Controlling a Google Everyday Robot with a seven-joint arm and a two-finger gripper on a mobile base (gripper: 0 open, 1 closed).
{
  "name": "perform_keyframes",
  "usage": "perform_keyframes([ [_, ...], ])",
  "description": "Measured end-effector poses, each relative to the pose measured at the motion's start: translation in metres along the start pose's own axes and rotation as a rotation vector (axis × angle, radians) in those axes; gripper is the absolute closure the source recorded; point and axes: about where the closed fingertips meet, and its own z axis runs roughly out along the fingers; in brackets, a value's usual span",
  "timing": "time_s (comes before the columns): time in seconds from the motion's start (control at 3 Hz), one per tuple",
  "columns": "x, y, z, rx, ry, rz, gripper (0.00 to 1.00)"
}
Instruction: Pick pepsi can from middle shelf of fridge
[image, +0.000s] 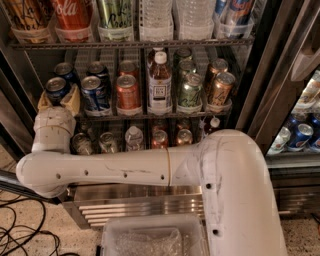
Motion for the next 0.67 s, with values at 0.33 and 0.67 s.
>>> perform_keyframes([
  [0.33,0.0093,0.0049,0.0031,-0.019,0.031,0.004,0.78],
  [0.67,0.0078,0.0056,0.0045,-0.023,0.042,0.005,0.99],
])
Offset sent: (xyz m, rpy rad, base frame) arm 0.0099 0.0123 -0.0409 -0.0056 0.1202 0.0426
